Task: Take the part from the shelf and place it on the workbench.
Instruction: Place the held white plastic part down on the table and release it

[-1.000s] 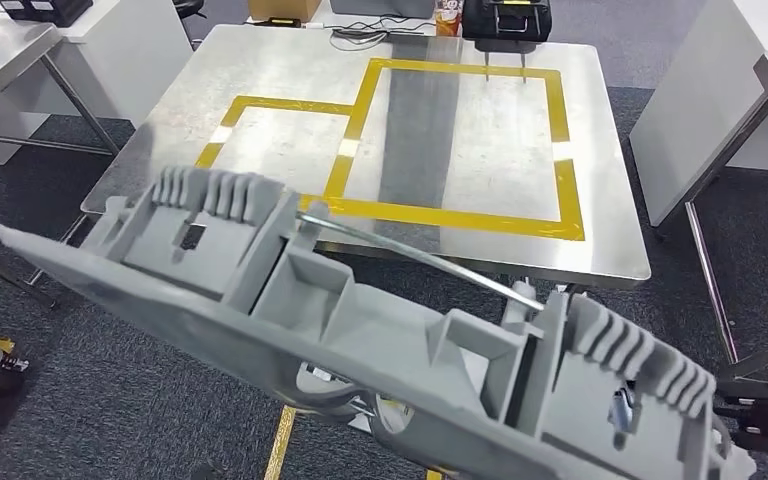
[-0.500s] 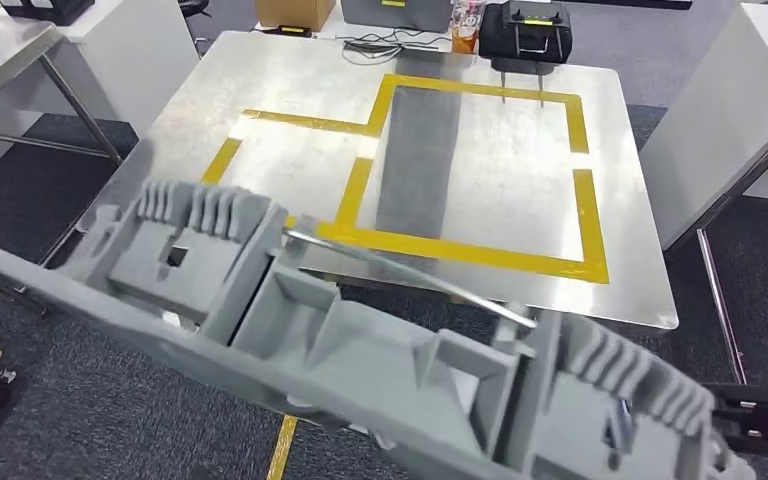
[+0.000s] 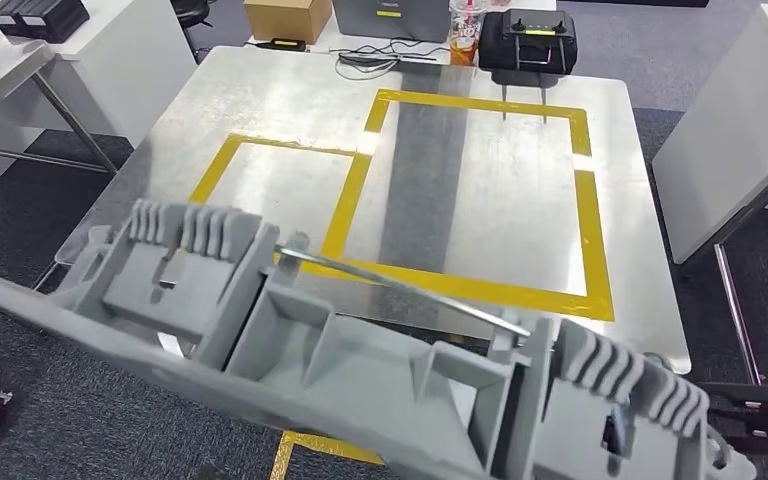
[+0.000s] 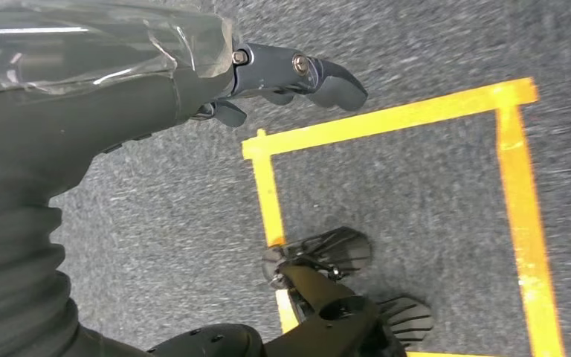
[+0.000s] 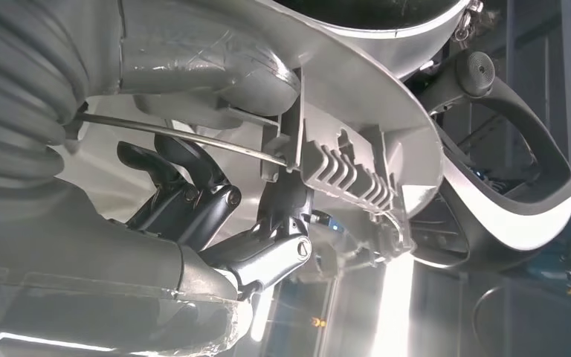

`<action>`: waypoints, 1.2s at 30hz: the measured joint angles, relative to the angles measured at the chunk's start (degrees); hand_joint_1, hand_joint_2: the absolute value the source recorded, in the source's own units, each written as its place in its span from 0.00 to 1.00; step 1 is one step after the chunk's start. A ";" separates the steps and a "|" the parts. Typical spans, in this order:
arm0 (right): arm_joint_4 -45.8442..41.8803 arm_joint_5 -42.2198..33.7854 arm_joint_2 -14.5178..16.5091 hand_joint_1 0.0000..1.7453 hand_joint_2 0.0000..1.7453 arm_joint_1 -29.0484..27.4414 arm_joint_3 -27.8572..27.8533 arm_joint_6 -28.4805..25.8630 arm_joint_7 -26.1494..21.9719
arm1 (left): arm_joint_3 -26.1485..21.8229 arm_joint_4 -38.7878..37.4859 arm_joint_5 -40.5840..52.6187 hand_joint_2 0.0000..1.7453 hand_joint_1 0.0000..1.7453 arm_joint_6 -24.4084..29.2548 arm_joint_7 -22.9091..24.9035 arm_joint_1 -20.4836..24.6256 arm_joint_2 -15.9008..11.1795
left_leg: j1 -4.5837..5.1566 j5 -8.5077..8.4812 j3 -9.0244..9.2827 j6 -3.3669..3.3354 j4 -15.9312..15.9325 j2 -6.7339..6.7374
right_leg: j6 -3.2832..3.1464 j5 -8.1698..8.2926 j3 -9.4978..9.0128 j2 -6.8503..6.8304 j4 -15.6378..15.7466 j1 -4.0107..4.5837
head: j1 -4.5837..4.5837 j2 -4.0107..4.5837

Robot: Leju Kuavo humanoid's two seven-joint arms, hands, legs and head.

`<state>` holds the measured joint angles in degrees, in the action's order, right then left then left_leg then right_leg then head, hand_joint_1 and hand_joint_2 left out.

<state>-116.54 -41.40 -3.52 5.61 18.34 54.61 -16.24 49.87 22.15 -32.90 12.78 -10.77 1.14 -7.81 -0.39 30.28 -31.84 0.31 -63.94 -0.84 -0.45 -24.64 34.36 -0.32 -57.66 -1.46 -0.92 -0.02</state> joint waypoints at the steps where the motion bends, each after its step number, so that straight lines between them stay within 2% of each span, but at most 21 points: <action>1: -0.01 0.03 0.00 1.00 1.00 0.03 0.00 -0.01 -0.12 | -0.01 -0.01 0.06 1.00 0.00 -0.01 0.00 0.03 0.03 | -0.10 1.13 -2.35 0.32 -3.54 0.12 | -0.32 -0.37 -0.40 0.03 0.00 0.07 | -0.04 0.00; 3: -0.01 0.15 -0.01 1.00 1.00 -0.01 0.00 -0.07 -0.42 | -0.01 -0.02 0.30 1.00 0.00 -0.04 0.02 0.03 0.06 | -0.26 3.85 -6.95 0.71 -8.83 0.19 | -0.55 -1.15 -1.18 0.21 -0.01 0.22 | -0.06 0.00; 4: -0.01 0.21 -0.02 1.00 1.00 -0.05 -0.01 -0.10 -0.54 | -0.01 -0.03 0.46 1.00 0.00 -0.07 0.02 0.03 0.08 | -0.28 3.98 -8.22 0.71 -9.20 0.21 | -0.56 -1.56 -1.65 0.32 -0.01 0.29 | -0.06 0.00; 5: -0.01 0.29 -0.02 1.00 1.00 -0.08 -0.01 -0.15 -0.62 | -0.02 -0.04 0.63 1.00 0.00 -0.10 0.03 0.04 0.10 | -0.27 2.62 -8.58 0.61 -7.68 0.23 | -0.52 -2.00 -2.22 0.42 0.00 0.35 | -0.07 0.00; 7: -0.01 0.37 -0.02 1.00 1.00 -0.10 -0.01 -0.22 -0.74 | -0.07 -0.10 0.85 1.00 0.00 -0.17 0.04 0.05 0.09 | -0.06 -3.39 -6.91 -0.05 -0.30 0.36 | -0.42 -2.84 -3.34 0.53 0.08 0.48 | -0.04 0.00; 9: 0.00 0.41 -0.04 1.00 1.00 -0.10 -0.01 -0.30 -0.84 | -0.19 -0.31 0.95 1.00 0.00 -0.30 0.10 0.13 0.03 | 0.45 -7.03 -5.24 -0.96 5.23 0.58 | -0.11 -3.43 -3.93 0.63 0.22 0.60 | 0.03 0.00; 13: -0.10 0.58 -0.08 1.00 1.00 -0.12 0.01 -0.36 -0.91 | -0.45 -0.57 1.01 1.00 0.00 -0.41 0.23 0.29 -0.06 | 0.75 -7.90 -4.08 -2.11 7.02 0.48 | 0.90 -4.22 -4.23 0.68 0.44 0.74 | -0.09 0.00; 15: -0.20 0.66 -0.14 1.00 1.00 -0.01 -0.01 -0.36 -0.92 | -0.53 -0.58 1.03 1.00 0.00 -0.43 0.23 0.49 0.06 | 0.44 -8.12 -3.30 -2.45 8.05 0.44 | 0.89 -5.80 -2.68 0.63 -2.71 0.83 | -0.01 0.00; 18: -0.22 0.69 -0.27 1.00 1.00 -0.01 -0.03 -0.36 -0.94 | -0.56 -0.59 1.03 1.00 0.00 -0.52 0.23 0.67 0.26 | 0.44 -7.83 -3.06 -2.80 8.23 0.38 | 0.75 -9.28 3.86 0.62 -13.74 0.67 | 0.02 0.00; 19: -0.21 0.70 -0.35 1.00 1.00 -0.06 -0.04 -0.36 -0.94 | -0.56 -0.61 1.03 1.00 0.00 -0.56 0.23 0.66 0.31 | 0.45 -7.69 -3.02 -2.80 8.17 0.32 | 1.07 -9.29 5.32 0.62 -15.52 0.61 | 0.01 0.00; 20: -0.21 0.73 -0.44 1.00 1.00 -0.10 -0.04 -0.36 -0.95 | -0.56 -0.62 1.03 1.00 0.00 -0.60 0.23 0.66 0.36 | 0.43 -7.53 -2.94 -2.74 8.05 0.23 | 1.60 -8.33 5.61 0.61 -14.98 0.54 | 0.00 0.00; 22: -0.20 0.94 -0.60 1.00 1.00 -0.14 -0.07 -0.35 -1.12 | -0.57 -0.66 1.04 1.00 0.00 -0.73 0.23 0.67 0.49 | 0.36 -7.08 -2.76 -2.41 7.61 -0.02 | 2.67 -4.63 3.02 0.59 -8.00 0.36 | 0.03 0.00; 23: -0.20 1.12 -0.65 1.00 1.00 -0.14 -0.09 -0.34 -1.27 | -0.58 -0.68 1.06 1.00 0.00 -0.82 0.21 0.68 0.54 | 0.45 -6.77 -2.76 -2.14 7.23 -0.13 | 2.77 -3.02 1.35 0.60 -4.22 0.38 | 0.02 0.00; 25: -0.24 1.68 -0.69 1.00 1.00 -0.12 -0.18 -0.34 -1.61 | -0.61 -0.77 1.10 1.00 0.00 -1.02 0.13 0.63 0.59 | 0.63 -6.29 -2.85 -1.58 6.69 -0.25 | 2.02 -1.49 -0.54 0.61 -0.22 0.50 | -0.04 0.00; 27: -0.27 2.82 -0.70 1.00 1.00 -0.09 -0.43 -0.49 -1.94 | -0.66 -0.89 1.09 1.00 0.00 -1.11 -0.08 0.53 0.60 | 0.59 -6.13 -2.86 -1.07 6.56 -0.26 | 1.00 -1.28 -0.70 0.63 0.00 0.57 | -0.08 0.00; 29: -0.37 4.76 -0.70 1.00 1.00 0.04 -1.08 -0.88 -2.53 | -0.78 -0.98 0.96 1.00 0.00 -1.10 -0.42 0.41 0.61 | 0.37 -5.34 -3.32 -0.49 5.53 -0.15 | 0.42 -1.14 -0.89 0.61 0.16 0.35 | -0.15 0.00; 31: -0.62 7.10 -0.71 1.00 1.00 0.18 -2.35 -1.46 -3.50 | -1.06 -1.08 0.73 1.00 0.00 -0.95 -0.81 0.22 0.62 | 0.05 -2.42 -5.65 0.16 0.40 0.03 | 0.06 -1.15 -1.11 0.56 0.23 0.14 | -0.32 0.00; 33: -0.79 9.01 -0.76 1.00 1.00 0.30 -4.32 -2.10 -4.41 | -1.37 -1.16 0.45 1.00 0.00 -0.80 -1.04 -0.15 0.67 | -0.28 0.94 -9.31 0.67 -7.36 0.15 | -0.06 -1.23 -1.17 0.51 0.20 0.16 | -0.41 0.00; 34: -0.78 9.67 -0.86 1.00 1.00 0.49 -5.52 -2.40 -4.67 | -1.51 -1.19 0.24 1.00 0.00 -0.77 -1.11 -0.40 0.73 | -0.41 1.46 -10.47 0.80 -9.60 0.18 | -0.06 -1.25 -1.18 0.51 0.19 0.18 | -0.42 0.00; 35: -0.74 10.20 -1.03 1.00 1.00 0.82 -6.78 -2.71 -4.75 | -1.63 -1.22 -0.01 1.00 0.00 -0.73 -1.19 -0.62 0.79 | -0.51 0.88 -10.54 0.83 -9.58 0.23 | -0.04 -1.26 -1.21 0.52 0.18 0.18 | -0.42 0.00; 36: -0.66 10.67 -1.25 1.00 1.00 1.35 -8.03 -3.10 -4.66 | -1.79 -1.24 -0.28 1.00 0.00 -0.68 -1.31 -0.80 0.84 | -0.56 -0.61 -9.44 0.76 -7.27 0.32 | -0.03 -1.27 -1.26 0.54 0.18 0.17 | -0.43 0.00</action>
<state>-117.19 -30.73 -4.77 6.96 10.31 51.51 -20.90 48.08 20.91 -33.18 12.10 -12.08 0.34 -6.98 -0.95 29.67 -41.28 1.07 -71.20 -0.53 -0.48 -25.91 33.10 0.22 -57.48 -1.29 -1.34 -0.02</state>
